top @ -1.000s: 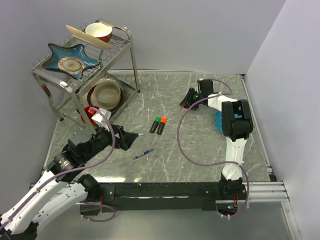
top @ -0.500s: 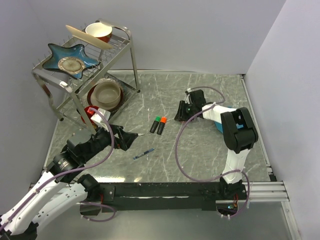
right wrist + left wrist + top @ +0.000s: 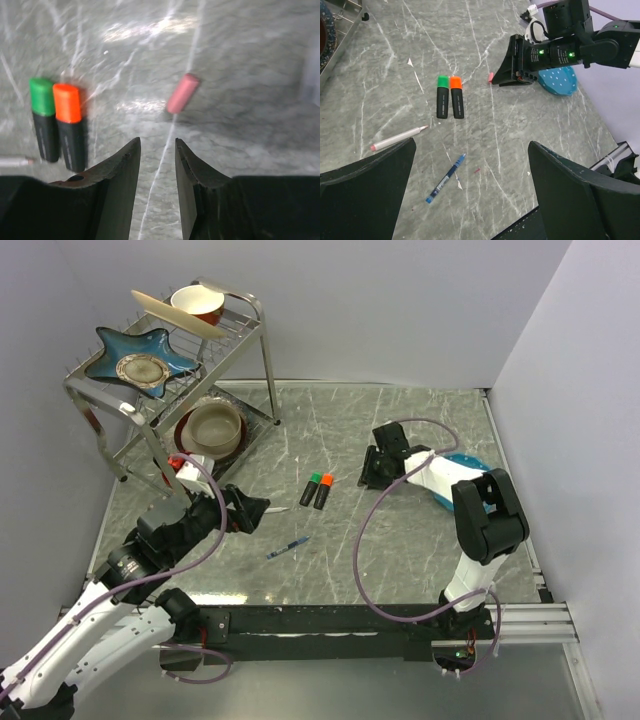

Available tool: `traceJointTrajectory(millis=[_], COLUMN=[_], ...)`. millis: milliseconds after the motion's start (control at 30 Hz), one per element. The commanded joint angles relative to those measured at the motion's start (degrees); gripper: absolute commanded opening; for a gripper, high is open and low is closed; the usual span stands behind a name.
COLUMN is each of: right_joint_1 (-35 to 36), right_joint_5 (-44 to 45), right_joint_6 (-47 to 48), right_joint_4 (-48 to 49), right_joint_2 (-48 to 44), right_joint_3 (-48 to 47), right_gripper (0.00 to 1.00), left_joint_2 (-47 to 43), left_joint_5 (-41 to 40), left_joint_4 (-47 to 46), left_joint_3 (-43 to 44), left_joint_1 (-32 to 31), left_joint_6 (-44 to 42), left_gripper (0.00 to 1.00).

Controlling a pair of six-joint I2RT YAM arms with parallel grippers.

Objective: Insert the pens into the pen caps

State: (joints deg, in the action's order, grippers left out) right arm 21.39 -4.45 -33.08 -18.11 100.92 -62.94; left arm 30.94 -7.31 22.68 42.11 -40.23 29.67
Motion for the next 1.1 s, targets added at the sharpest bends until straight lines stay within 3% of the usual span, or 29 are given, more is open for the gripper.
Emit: traceJointTrajectory(millis=[0, 200, 500, 667, 800, 933, 1067], right_joint_1=[1.46, 2.87, 4.89, 4.72, 2.7, 1.47, -0.37], right_joint_5=[11.39, 15.96, 17.19, 19.22, 16.75, 17.55, 13.24], right_joint_6=[-8.31, -12.8, -9.28, -7.36, -3.76, 1.08, 5.22], right_joint_4=[-8.14, -14.58, -16.25, -14.25, -10.81, -8.62, -3.7], right_joint_2=[0.93, 4.63, 3.23, -0.89, -7.57, -18.1, -27.08], right_joint_3=[-5.96, -13.0, -15.9, -11.96, -6.16, 0.68, 7.38], right_gripper=[0.41, 0.36, 0.36, 0.37, 0.38, 0.39, 0.38], left_joint_2=[-1.14, -3.08, 2.01, 17.11, 27.83, 33.47, 40.24], left_joint_5=[-1.57, 1.24, 3.35, 4.33, 6.51, 8.19, 7.92], left_joint_4=[-0.35, -1.58, -3.87, 4.73, 14.12, 15.82, 15.64], left_joint_3=[1.66, 0.61, 0.86, 11.31, 19.05, 20.03, 20.99], left_joint_1=[-0.2, -0.2, -0.2, -0.2, -0.2, -0.55, -0.64], left_joint_6=[-0.31, -1.81, -5.58, -18.05, -29.03, -43.43, -48.38], left_gripper=[0.99, 0.99, 0.97, 0.87, 0.86, 0.78, 0.77])
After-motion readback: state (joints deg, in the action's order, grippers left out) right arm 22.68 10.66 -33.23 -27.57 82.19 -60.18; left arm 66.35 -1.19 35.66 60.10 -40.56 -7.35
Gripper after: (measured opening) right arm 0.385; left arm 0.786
